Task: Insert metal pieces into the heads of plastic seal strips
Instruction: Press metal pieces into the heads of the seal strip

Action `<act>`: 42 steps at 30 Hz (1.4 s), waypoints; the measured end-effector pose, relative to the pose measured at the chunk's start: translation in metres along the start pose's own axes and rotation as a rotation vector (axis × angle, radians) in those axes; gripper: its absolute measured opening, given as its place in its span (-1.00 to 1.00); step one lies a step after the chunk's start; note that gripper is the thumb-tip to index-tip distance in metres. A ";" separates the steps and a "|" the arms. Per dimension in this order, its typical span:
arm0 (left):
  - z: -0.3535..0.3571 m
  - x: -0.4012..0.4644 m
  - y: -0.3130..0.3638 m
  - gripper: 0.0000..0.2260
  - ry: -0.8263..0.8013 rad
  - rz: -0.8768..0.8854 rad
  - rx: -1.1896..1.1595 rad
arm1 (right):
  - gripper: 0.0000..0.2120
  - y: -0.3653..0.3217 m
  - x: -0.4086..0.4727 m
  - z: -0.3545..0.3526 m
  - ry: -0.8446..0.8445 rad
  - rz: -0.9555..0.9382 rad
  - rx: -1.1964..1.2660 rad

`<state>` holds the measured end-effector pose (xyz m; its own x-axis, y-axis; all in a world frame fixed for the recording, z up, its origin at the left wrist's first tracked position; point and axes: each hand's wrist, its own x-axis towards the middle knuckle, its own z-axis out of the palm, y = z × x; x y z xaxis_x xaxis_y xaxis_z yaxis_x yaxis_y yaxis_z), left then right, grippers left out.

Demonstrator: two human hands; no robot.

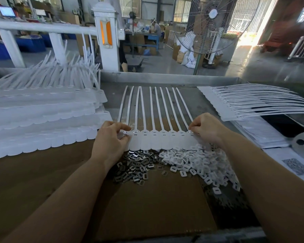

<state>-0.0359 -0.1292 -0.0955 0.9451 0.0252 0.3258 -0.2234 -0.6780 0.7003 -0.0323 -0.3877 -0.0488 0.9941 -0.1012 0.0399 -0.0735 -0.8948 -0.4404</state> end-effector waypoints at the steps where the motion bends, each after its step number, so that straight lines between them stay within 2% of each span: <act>1: 0.000 0.000 0.000 -0.85 -0.001 0.001 -0.002 | -0.84 0.000 0.000 0.001 0.009 -0.001 -0.007; 9: 0.000 0.000 -0.001 -0.87 -0.002 0.007 -0.006 | -0.90 0.002 -0.008 0.008 0.168 -0.032 -0.098; 23: 0.001 0.001 0.000 -0.87 0.001 0.006 -0.005 | -0.64 0.007 -0.025 0.007 0.136 -0.107 -0.169; 29: 0.001 0.001 -0.001 -0.87 -0.002 0.006 -0.003 | -0.70 0.002 -0.030 0.004 0.081 -0.093 -0.158; 35: 0.002 0.001 0.000 -0.88 -0.001 0.011 0.005 | -0.80 -0.014 -0.049 0.008 0.160 -0.189 -0.166; 38: 0.001 0.001 -0.001 -0.88 -0.001 0.011 0.008 | -0.87 -0.025 -0.055 0.013 0.091 -0.235 -0.089; 42: 0.001 0.001 -0.001 -0.89 -0.003 0.005 0.000 | -0.87 -0.028 -0.058 0.016 0.037 -0.244 -0.104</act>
<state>-0.0343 -0.1297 -0.0966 0.9445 0.0196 0.3279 -0.2284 -0.6782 0.6985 -0.0866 -0.3498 -0.0536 0.9800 0.1087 0.1670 0.1581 -0.9344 -0.3191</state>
